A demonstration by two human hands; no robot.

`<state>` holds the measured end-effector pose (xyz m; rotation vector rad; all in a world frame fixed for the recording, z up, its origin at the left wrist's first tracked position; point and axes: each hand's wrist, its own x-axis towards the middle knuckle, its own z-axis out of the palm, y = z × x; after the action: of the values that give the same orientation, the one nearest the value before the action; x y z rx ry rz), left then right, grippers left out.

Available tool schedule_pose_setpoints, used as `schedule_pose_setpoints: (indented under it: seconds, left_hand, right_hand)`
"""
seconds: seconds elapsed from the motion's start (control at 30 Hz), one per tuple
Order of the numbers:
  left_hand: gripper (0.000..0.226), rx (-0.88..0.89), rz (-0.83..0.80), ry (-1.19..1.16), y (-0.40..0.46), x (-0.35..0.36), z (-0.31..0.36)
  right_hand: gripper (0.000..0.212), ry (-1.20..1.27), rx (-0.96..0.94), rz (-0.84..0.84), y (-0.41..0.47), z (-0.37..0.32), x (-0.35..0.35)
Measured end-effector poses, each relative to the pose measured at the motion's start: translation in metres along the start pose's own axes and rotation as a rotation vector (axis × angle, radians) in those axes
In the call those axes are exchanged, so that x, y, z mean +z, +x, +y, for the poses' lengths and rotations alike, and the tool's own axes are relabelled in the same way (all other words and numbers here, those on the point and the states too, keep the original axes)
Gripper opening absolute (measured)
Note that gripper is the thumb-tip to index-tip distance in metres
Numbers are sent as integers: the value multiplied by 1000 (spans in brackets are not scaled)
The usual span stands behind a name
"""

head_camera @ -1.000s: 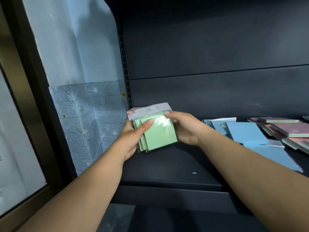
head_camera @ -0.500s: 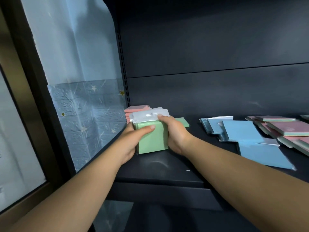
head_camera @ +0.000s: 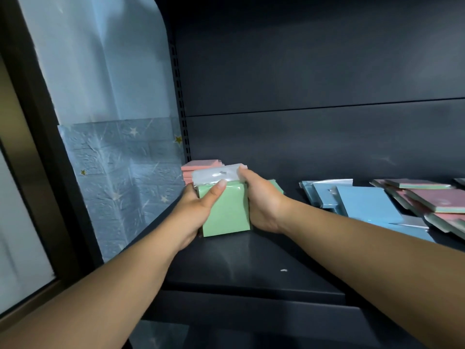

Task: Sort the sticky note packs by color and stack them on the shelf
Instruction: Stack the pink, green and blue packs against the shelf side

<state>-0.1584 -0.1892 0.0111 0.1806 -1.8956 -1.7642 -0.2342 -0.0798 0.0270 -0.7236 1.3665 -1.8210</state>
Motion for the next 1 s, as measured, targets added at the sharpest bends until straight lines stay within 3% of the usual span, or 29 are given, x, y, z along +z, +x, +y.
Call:
schedule_pose_setpoints:
  seconds: [0.2, 0.3, 0.6, 0.77, 0.87, 0.93, 1.0]
  left_hand:
    - [28, -112, 3, -95, 21, 4, 2]
    - [30, -102, -76, -126, 21, 1, 0]
    - [48, -101, -139, -83, 19, 1, -2]
    - [20, -114, -57, -153, 23, 6, -4]
    - [16, -120, 8, -176, 23, -3, -6]
    - [25, -132, 52, -179, 23, -10, -7]
    - [29, -138, 86, -194, 23, -15, -7]
  right_hand:
    - [23, -208, -102, -21, 5, -3, -18]
    - [37, -215, -121, 18, 7, 1, -24]
    - [9, -22, -170, 79, 7, -13, -24]
    - [8, -39, -92, 82, 12, -19, -26]
    - [19, -159, -124, 344, 30, -30, -52]
    - [23, -447, -155, 587, 41, -36, -73]
    - [28, -755, -63, 706, 48, -36, -85]
